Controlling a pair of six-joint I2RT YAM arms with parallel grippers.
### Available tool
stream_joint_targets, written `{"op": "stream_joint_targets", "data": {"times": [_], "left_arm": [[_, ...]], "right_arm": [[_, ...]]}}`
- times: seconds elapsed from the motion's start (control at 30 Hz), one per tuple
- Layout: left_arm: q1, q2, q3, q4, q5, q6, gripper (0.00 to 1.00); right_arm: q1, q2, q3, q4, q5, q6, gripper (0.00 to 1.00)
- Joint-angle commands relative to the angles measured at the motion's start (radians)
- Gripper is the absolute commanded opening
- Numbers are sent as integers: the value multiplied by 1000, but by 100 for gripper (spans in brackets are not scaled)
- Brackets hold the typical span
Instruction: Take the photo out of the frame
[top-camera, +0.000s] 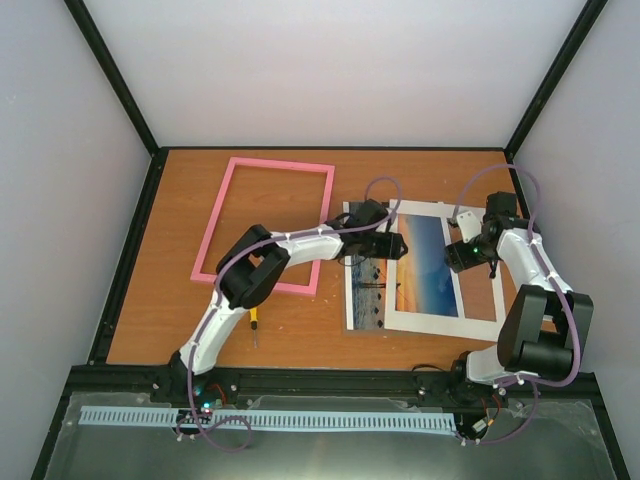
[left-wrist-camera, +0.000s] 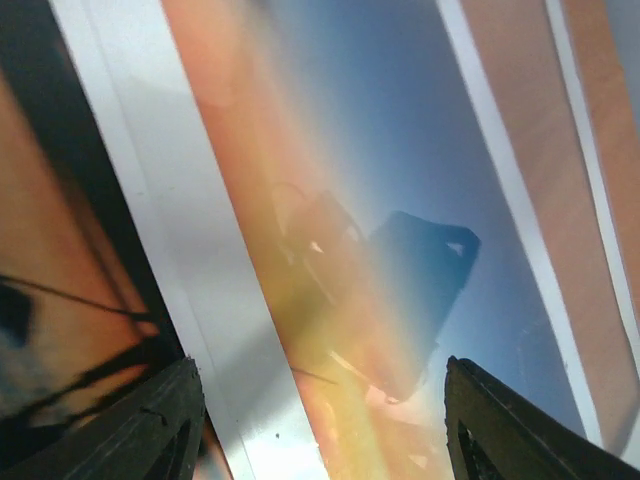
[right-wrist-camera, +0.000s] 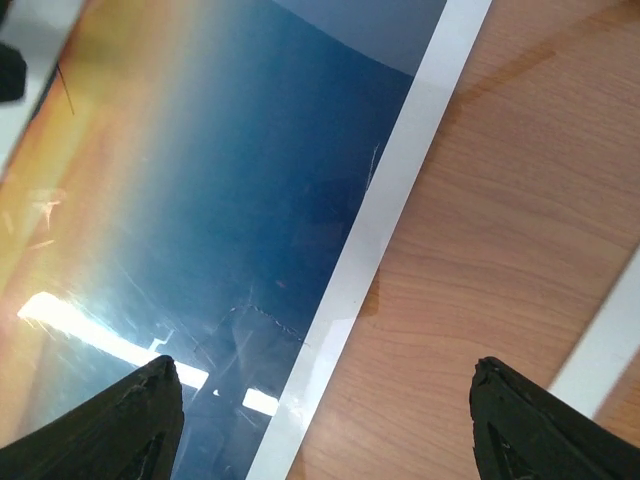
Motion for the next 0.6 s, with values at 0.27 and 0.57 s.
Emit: {"op": "stream_joint_targets", "data": {"times": [0.27,0.57], "left_arm": [[-44,-113,-63,-45,-55,160,66],[-28,-362,-286,-95,-141,233,68]], "right_arm": [[-5,32,-36,17,-135,11,73],[24,46,-70,41,-229,27,68]]}}
